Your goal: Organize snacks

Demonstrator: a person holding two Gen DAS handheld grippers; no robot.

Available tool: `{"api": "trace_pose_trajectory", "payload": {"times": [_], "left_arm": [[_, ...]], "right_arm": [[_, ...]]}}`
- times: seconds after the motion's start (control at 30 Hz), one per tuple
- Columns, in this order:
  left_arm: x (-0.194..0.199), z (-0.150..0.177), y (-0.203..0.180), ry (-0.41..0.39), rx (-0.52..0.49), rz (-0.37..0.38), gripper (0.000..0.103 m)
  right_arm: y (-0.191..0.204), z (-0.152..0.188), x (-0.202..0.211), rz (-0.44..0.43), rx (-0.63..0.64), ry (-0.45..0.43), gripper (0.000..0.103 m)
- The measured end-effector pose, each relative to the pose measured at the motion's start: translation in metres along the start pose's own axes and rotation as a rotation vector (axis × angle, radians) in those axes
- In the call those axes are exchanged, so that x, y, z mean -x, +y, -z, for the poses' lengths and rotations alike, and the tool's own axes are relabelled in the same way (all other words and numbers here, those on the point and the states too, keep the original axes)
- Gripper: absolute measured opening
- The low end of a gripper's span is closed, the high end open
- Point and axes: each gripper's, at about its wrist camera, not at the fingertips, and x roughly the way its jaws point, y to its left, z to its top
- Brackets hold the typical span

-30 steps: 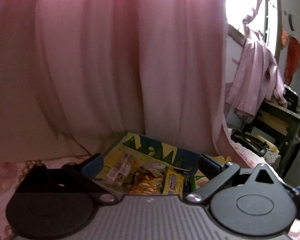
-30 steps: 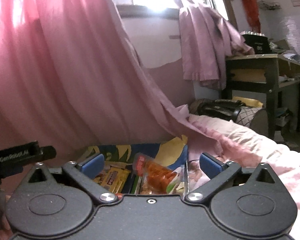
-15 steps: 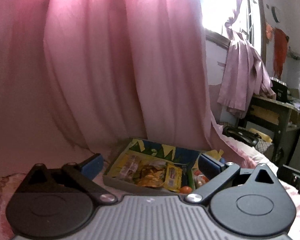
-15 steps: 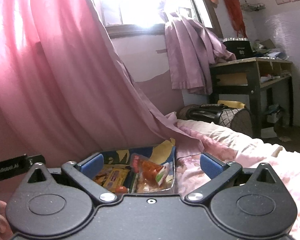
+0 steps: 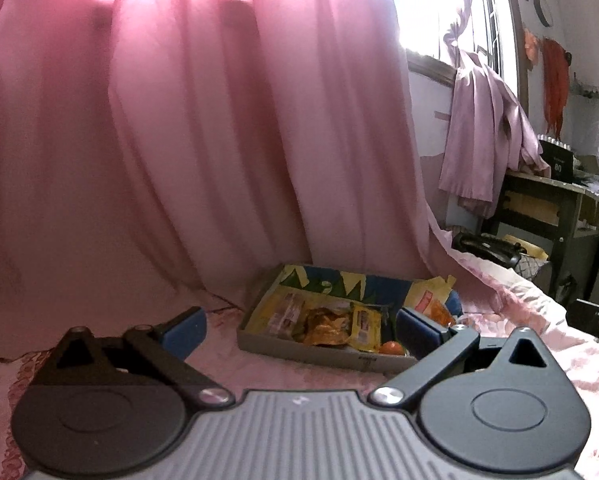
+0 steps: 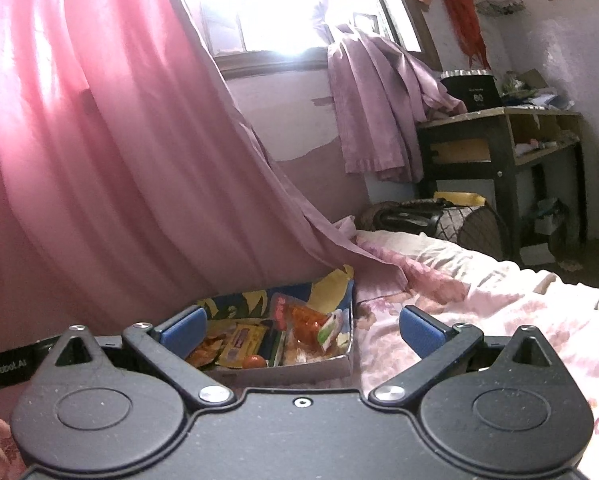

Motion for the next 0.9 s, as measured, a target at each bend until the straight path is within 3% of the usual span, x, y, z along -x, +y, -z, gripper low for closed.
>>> {"api": "trace_pose_trajectory", "payload": {"times": [0.27,0.9], "left_arm": [[0.011,0.01,0.007,0.019,-0.012,-0.017,0.103],[0.023,0.049,0.043,0.099,0.137,-0.069,0.103]], "right_arm": [[0.0,0.005,0.009,0.004,-0.007,0.014,0.102],[0.029,0.037,0.018,0.007,0.09,0.113,0.102]]}}
